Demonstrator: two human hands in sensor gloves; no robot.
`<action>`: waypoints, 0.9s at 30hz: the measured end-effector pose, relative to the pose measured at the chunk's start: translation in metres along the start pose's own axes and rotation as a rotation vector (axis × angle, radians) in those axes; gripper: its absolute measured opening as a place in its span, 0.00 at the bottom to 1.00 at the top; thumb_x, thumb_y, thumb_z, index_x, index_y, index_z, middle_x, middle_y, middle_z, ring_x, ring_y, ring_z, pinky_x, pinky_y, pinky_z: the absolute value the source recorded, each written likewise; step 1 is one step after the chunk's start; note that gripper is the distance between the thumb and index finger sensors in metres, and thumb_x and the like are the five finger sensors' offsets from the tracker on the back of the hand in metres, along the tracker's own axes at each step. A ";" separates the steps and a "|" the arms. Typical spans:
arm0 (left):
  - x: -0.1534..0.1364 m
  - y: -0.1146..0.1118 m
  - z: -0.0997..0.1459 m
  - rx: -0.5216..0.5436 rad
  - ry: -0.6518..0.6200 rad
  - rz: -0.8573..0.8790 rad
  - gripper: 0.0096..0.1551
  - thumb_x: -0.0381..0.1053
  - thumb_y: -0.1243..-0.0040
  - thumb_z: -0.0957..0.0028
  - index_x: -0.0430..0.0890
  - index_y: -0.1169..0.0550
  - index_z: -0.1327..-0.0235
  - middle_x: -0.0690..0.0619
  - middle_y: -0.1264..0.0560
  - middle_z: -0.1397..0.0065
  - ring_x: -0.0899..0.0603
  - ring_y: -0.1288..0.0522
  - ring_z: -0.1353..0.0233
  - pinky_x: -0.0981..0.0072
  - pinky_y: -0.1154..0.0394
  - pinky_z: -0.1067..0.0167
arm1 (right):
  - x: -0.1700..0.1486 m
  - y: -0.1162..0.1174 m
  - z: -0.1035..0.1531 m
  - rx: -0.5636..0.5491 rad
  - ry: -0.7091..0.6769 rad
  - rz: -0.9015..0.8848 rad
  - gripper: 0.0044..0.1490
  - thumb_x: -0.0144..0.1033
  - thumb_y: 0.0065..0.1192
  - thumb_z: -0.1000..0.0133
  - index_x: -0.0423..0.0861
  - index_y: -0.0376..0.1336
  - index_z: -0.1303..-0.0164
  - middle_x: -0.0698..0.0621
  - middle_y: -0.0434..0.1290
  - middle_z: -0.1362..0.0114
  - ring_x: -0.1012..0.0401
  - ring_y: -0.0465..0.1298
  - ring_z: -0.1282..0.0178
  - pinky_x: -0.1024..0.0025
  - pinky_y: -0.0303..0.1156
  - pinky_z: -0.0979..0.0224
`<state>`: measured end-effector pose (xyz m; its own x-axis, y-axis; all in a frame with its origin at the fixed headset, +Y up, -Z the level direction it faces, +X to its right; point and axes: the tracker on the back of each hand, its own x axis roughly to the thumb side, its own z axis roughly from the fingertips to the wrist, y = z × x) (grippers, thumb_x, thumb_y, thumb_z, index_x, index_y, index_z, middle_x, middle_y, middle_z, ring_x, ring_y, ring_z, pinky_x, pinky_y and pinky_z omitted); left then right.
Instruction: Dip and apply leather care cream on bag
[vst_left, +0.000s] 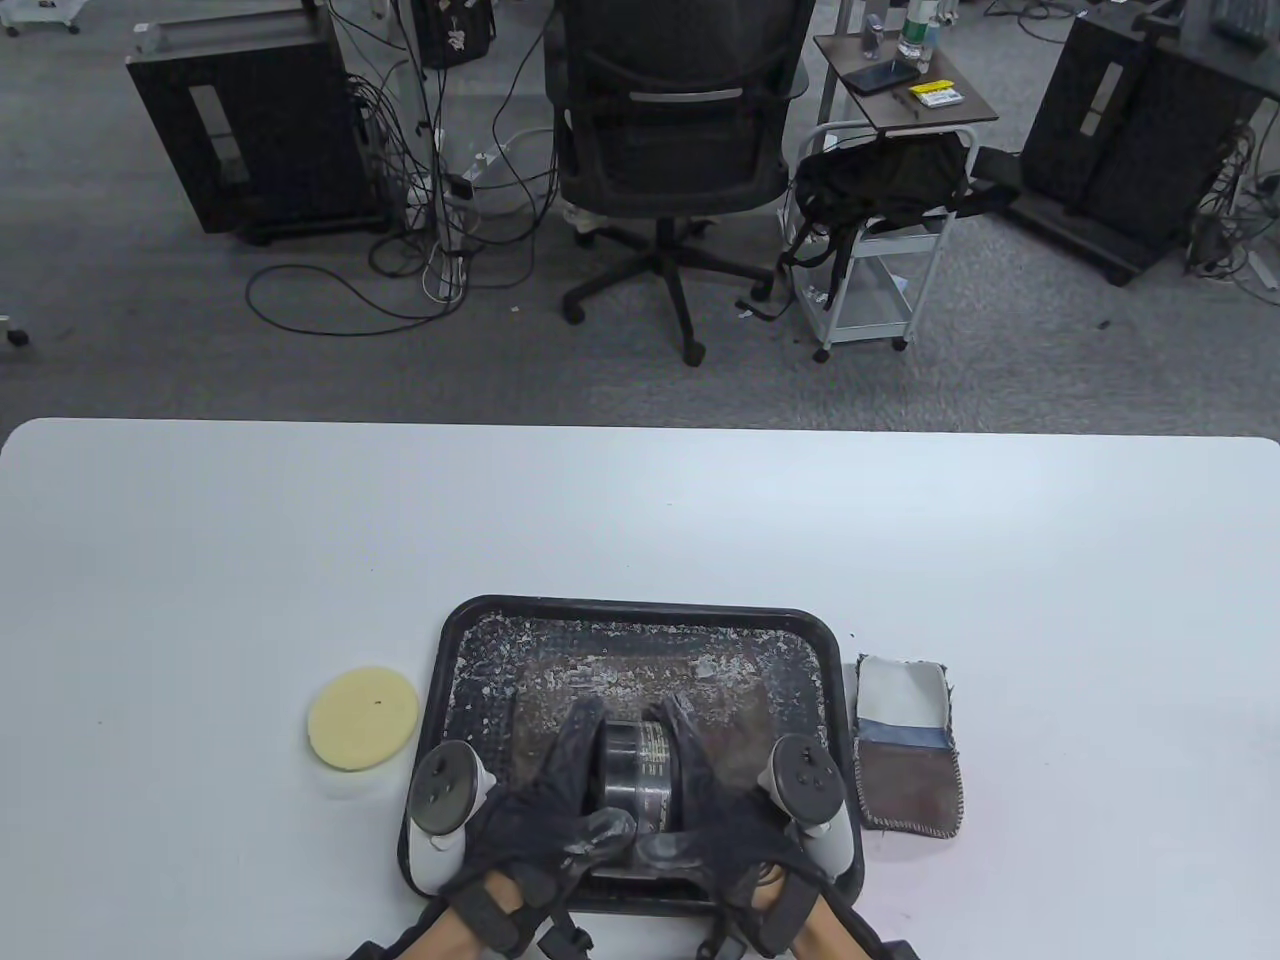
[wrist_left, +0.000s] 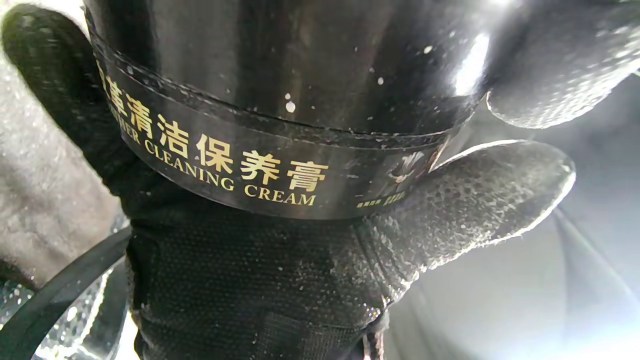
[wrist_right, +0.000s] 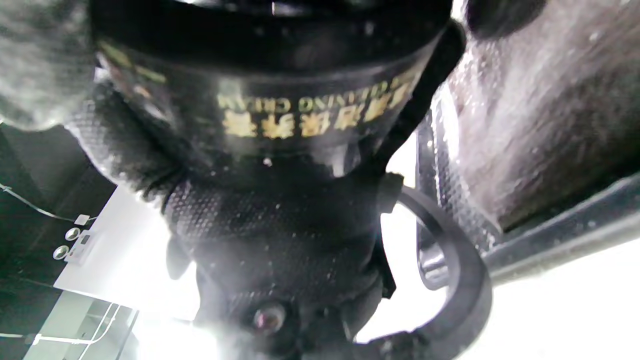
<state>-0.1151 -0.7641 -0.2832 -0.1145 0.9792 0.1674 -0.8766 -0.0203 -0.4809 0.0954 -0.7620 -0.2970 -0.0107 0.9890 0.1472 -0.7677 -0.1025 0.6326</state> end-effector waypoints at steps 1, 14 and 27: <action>-0.002 0.000 0.000 0.002 0.017 0.006 0.69 0.78 0.32 0.61 0.53 0.60 0.27 0.46 0.64 0.19 0.28 0.58 0.19 0.22 0.42 0.33 | 0.001 0.000 0.000 -0.025 0.001 0.018 0.84 0.72 0.73 0.58 0.51 0.21 0.20 0.37 0.26 0.17 0.28 0.44 0.19 0.31 0.64 0.27; -0.013 0.010 0.004 -0.017 0.207 0.063 0.68 0.87 0.43 0.59 0.52 0.61 0.26 0.42 0.60 0.19 0.26 0.49 0.21 0.31 0.27 0.41 | 0.016 0.007 0.001 -0.111 -0.065 0.208 0.83 0.63 0.81 0.61 0.50 0.28 0.17 0.36 0.31 0.16 0.24 0.46 0.20 0.26 0.62 0.29; -0.003 0.011 0.003 0.001 0.076 0.258 0.69 0.84 0.44 0.55 0.50 0.67 0.28 0.44 0.72 0.22 0.30 0.71 0.22 0.22 0.59 0.33 | 0.023 0.007 0.002 -0.177 -0.112 0.213 0.81 0.66 0.79 0.61 0.50 0.30 0.16 0.37 0.34 0.15 0.25 0.50 0.20 0.28 0.65 0.29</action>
<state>-0.1259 -0.7674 -0.2868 -0.2986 0.9540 -0.0256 -0.8234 -0.2711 -0.4985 0.0917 -0.7401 -0.2878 -0.1200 0.9284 0.3518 -0.8559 -0.2763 0.4372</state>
